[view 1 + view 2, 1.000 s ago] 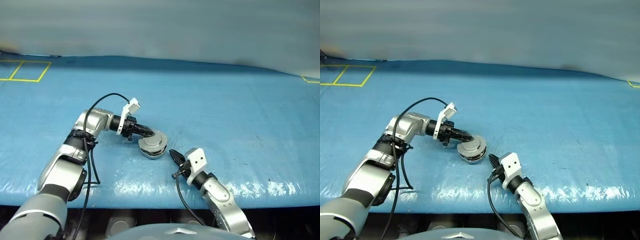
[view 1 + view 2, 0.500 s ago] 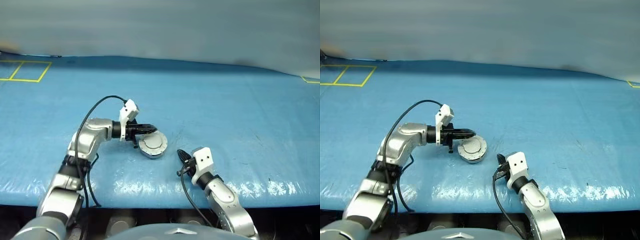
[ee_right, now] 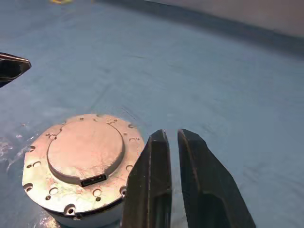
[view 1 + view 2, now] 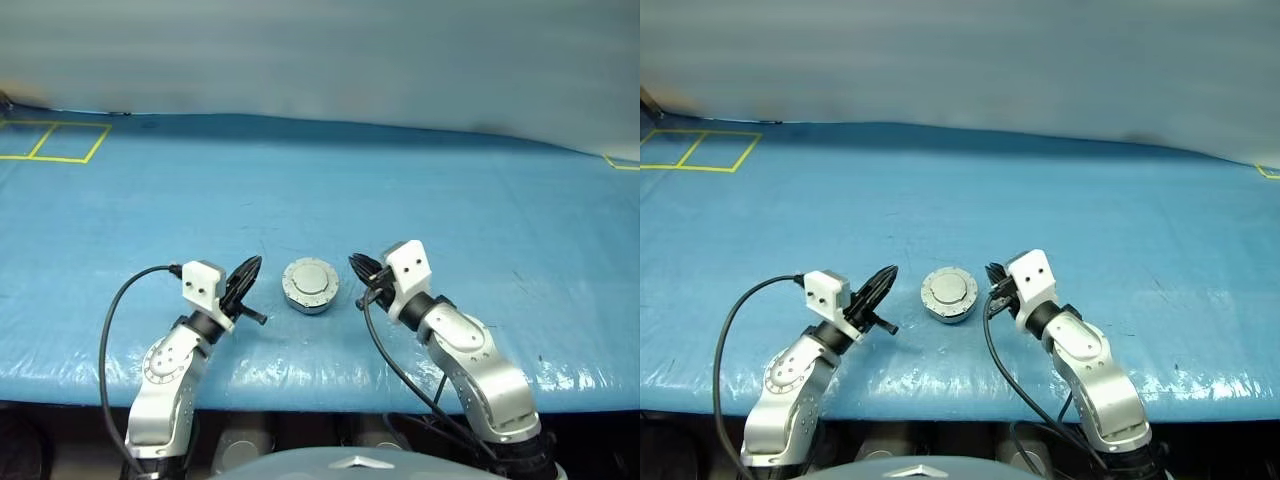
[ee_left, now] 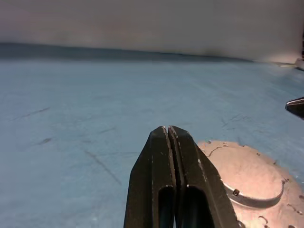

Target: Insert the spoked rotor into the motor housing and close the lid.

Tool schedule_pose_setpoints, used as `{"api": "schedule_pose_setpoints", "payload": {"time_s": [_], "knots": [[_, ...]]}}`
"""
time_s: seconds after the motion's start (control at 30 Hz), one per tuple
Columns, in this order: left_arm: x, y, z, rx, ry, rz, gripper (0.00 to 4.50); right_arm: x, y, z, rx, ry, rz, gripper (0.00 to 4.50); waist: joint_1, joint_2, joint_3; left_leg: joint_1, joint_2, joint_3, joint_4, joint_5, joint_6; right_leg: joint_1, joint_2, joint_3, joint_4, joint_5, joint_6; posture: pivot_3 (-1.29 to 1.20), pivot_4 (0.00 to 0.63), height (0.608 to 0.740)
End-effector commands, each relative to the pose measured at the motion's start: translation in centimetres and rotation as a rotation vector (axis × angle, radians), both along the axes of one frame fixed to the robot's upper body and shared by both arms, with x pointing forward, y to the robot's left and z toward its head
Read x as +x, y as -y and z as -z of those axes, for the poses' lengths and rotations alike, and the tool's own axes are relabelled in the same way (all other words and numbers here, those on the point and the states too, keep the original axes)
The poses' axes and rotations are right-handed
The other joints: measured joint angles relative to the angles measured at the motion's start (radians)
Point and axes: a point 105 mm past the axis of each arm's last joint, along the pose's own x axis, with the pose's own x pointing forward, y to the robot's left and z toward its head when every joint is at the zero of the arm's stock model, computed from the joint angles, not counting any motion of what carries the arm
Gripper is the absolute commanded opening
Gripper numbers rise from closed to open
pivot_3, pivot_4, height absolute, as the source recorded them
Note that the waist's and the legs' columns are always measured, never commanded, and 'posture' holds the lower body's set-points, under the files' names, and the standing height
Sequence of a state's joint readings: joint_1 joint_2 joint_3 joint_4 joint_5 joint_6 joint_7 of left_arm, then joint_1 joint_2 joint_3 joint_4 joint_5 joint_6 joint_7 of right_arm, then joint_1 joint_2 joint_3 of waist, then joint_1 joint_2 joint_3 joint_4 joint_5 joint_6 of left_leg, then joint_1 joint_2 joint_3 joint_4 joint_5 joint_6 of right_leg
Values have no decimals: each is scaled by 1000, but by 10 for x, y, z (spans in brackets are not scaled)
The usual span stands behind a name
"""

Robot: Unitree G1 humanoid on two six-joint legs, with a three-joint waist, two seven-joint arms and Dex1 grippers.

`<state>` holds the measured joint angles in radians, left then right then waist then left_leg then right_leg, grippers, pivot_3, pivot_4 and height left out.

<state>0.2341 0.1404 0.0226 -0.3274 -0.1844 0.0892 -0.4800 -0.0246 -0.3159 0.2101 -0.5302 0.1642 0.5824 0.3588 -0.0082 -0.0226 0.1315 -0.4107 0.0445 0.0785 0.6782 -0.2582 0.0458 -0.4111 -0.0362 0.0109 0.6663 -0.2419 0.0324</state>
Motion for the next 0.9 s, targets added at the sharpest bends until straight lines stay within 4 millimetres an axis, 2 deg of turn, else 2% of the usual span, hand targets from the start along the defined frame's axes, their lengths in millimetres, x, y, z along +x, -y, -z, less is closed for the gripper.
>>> {"api": "schedule_pose_setpoints", "payload": {"time_s": [0.03, 0.2, 0.33, 0.6, 0.87, 0.9], "knots": [[-7, 1, 1, -21, 60, -49, 0, 2, -12, -2, -57, 6, -75, 1639, -1, 0, 0, 0, 0, 0, 0, 0, 0, 0, 0, 0, -1, 0, 0, 0, 150, 740], [-22, 8, 21, 14, 49, -4, 0, 4, -23, 13, -98, -60, -108, 3244, -1, 0, 0, -2, 0, 0, 0, -2, 2, -1, -1, -1, -2, 0, 0, 0, 150, 740], [-36, 16, 36, 82, 44, 102, 0, 2, -37, 22, -112, -89, -156, 4481, -5, 1, 0, -2, 0, 1, 0, -2, 3, -2, -2, -1, -3, 0, 0, 0, 150, 740], [-41, 15, 49, 63, 9, 137, 0, 3, -58, 21, -102, -80, -217, 4481, -3, 1, 1, -2, 0, 1, 0, -2, 3, -5, -4, -3, -4, 0, 0, 0, 150, 740], [-38, 13, 52, 52, 20, 128, 0, 4, -59, 44, -85, -175, -197, 4481, -4, 1, 1, -1, 0, 1, 0, -3, 4, -5, -5, -4, -4, 0, 0, 0, 150, 740], [-38, 12, 53, 53, 24, 124, 0, 4, -57, 47, -89, -177, -189, 4309, -4, 2, 1, -1, 0, 1, 0, -3, 4, -4, -6, -4, -4, 0, 0, 0, 150, 740]]}}
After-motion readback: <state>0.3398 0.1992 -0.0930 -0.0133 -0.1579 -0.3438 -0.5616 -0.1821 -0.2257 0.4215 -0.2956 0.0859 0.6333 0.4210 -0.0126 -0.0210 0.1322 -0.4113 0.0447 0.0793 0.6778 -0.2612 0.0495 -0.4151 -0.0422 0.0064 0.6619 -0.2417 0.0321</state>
